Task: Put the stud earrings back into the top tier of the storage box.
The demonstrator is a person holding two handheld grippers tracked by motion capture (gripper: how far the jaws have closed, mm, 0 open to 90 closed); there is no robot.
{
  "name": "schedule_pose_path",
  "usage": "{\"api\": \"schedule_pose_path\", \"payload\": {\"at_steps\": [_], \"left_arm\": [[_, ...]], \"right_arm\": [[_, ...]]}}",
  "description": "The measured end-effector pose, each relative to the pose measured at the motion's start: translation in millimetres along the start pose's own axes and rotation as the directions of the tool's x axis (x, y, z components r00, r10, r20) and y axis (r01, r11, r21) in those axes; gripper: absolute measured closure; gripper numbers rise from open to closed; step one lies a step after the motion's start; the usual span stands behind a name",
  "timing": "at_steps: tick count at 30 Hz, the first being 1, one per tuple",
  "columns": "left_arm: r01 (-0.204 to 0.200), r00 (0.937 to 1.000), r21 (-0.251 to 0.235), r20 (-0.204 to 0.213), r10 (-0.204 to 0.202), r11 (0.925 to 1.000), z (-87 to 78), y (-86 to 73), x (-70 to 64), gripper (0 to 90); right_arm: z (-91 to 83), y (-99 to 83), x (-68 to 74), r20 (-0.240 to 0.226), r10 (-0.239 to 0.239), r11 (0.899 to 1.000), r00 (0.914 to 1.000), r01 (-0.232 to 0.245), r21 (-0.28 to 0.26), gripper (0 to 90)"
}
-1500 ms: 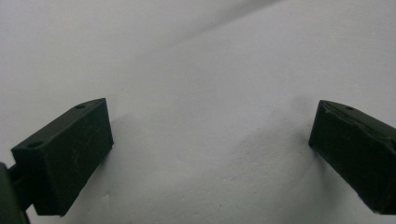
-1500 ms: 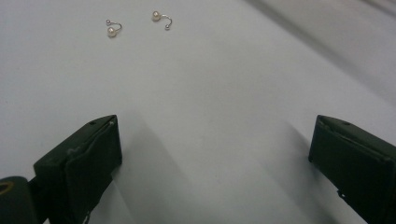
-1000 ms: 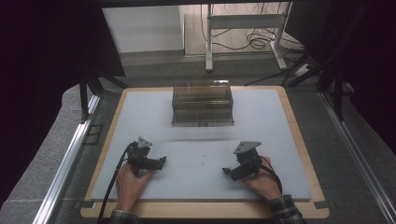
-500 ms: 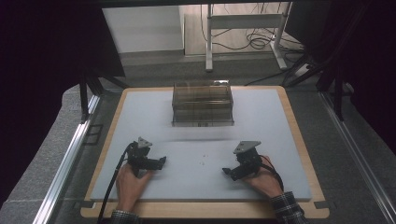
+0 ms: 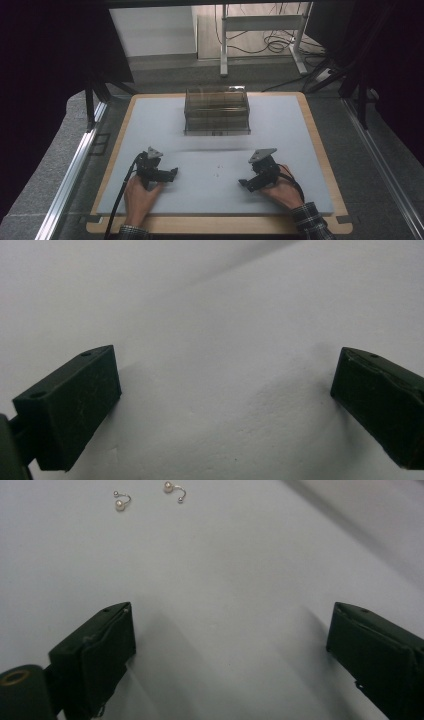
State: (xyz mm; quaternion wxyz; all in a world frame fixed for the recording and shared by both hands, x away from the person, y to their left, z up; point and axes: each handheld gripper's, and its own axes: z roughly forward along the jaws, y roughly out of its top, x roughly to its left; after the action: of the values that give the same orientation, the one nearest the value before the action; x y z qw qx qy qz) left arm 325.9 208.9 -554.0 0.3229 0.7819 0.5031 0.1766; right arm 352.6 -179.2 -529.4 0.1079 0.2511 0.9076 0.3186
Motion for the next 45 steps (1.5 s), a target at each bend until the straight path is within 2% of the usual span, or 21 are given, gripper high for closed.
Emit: {"api": "schedule_pose_path", "payload": {"at_steps": [9,13,17,22,30,36,40,45], "left_arm": [[0.000,1.0000,0.001,0.000,0.000,1.0000,-0.1,0.1,0.1,0.0],[0.000,1.0000,0.000,0.000,0.000,1.0000,0.0,0.0,0.0,0.0],[0.000,1.0000,0.000,0.000,0.000,1.0000,0.0,0.0,0.0,0.0],[0.000,1.0000,0.000,0.000,0.000,1.0000,0.0,0.0,0.0,0.0],[0.001,1.0000,0.000,0.000,-0.001,1.0000,0.0,0.0,0.0,0.0],[-0.003,1.0000,0.003,0.000,0.003,1.0000,-0.2,0.0,0.2,0.0],[-0.003,1.0000,0.003,0.000,0.003,1.0000,-0.2,0.0,0.2,0.0],[-0.005,1.0000,0.003,-0.002,0.005,1.0000,-0.3,0.1,0.4,0.0]], "right_arm": [[-3.1,6.5,0.0,-0.013,-0.003,0.998,0.9999,0.003,0.056,12.3],[-3.8,13.9,0.3,-0.039,0.017,0.996,0.9991,-0.013,0.084,17.1],[-3.1,20.0,0.4,-0.063,0.042,0.994,0.9971,-0.035,0.104,17.2],[-2.8,26.7,0.7,-0.065,0.051,0.993,0.9966,-0.044,0.105,17.6],[0.6,42.4,4.7,-0.085,0.001,0.991,0.9964,0.010,0.137,29.7],[3.7,51.3,5.6,-0.112,-0.025,0.989,0.9934,0.041,0.139,37.3],[8.8,62.5,8.1,-0.129,-0.059,0.987,0.9898,0.077,0.140,45.6],[15.4,71.0,9.5,-0.152,-0.071,0.985,0.9858,0.093,0.143,54.1]]}}
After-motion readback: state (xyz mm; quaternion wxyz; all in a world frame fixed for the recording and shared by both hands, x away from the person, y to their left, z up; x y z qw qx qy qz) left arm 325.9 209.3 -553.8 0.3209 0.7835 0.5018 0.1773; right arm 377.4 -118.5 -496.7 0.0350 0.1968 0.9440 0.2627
